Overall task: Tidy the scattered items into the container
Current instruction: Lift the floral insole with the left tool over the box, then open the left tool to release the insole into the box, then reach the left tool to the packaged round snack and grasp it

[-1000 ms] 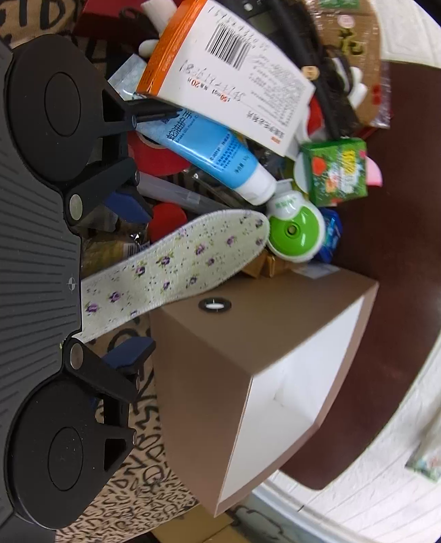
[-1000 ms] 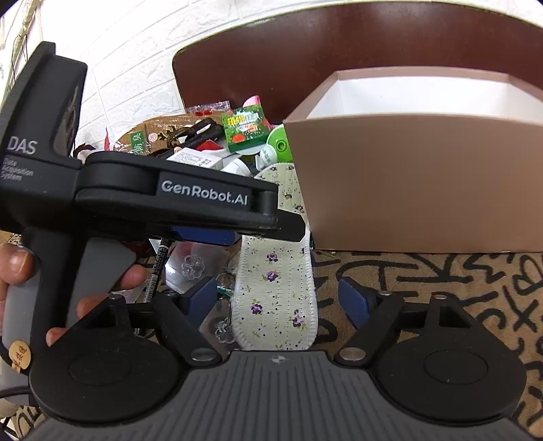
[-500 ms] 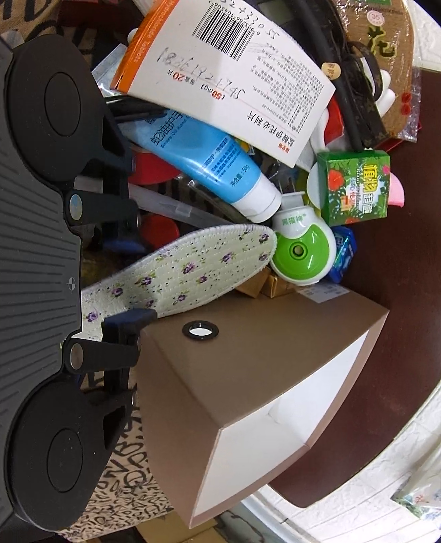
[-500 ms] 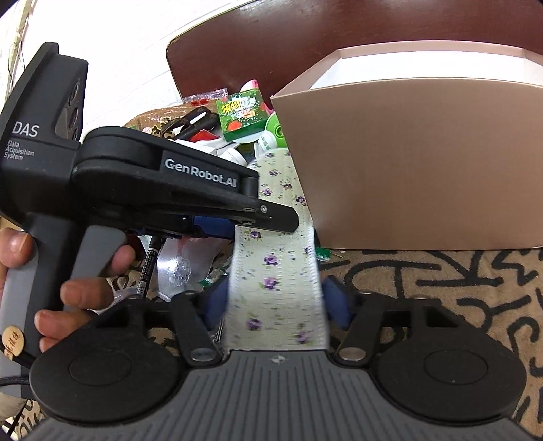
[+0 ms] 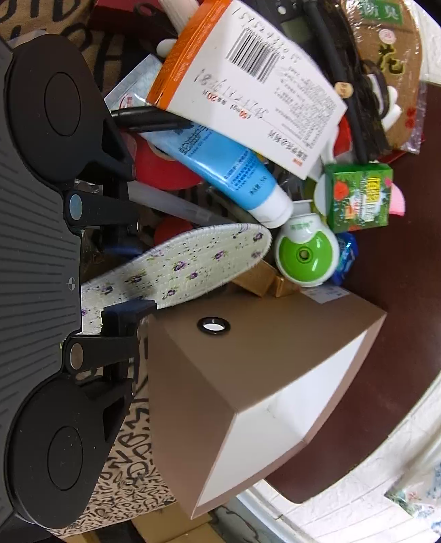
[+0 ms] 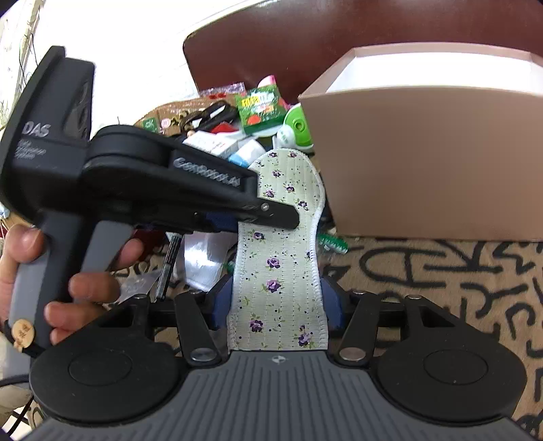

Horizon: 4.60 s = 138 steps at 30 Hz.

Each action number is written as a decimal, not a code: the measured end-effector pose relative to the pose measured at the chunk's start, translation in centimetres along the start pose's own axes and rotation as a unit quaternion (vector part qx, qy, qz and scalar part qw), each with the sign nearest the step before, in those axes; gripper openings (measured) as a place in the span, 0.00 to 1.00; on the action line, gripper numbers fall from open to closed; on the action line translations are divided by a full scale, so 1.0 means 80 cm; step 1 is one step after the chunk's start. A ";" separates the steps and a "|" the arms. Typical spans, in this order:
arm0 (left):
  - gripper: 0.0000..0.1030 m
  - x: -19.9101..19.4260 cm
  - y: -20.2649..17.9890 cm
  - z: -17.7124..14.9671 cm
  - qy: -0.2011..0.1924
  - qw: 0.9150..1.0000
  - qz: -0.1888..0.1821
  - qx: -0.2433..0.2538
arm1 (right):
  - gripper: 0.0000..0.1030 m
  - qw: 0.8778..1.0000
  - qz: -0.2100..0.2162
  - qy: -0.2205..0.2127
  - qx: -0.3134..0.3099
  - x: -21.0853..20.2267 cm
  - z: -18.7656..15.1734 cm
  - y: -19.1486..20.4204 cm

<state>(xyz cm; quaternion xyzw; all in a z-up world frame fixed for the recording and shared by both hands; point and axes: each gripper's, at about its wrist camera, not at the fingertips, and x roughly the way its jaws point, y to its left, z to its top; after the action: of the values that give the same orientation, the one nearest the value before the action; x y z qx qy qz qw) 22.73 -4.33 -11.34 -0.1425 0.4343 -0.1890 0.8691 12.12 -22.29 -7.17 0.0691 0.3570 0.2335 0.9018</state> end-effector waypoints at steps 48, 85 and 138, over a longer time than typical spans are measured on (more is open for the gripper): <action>0.08 0.038 -0.198 0.182 -0.041 0.993 -0.087 0.075 | 0.58 0.992 -0.072 -0.089 -0.054 -0.108 0.188 -0.135; 0.92 0.160 -0.192 0.197 0.024 0.994 -0.032 0.103 | 0.99 0.993 -0.115 -0.004 -0.042 -0.016 0.204 -0.204; 0.97 -0.156 -0.098 -0.040 -0.169 0.980 0.011 0.108 | 1.00 0.991 -0.035 -0.122 -0.053 -0.140 0.056 0.025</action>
<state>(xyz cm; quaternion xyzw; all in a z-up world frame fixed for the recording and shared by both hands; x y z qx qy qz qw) 11.64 -5.90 -1.23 -0.0728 0.2595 -0.1990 0.9422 7.26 -25.65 3.56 0.0369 0.2339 0.2103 0.9485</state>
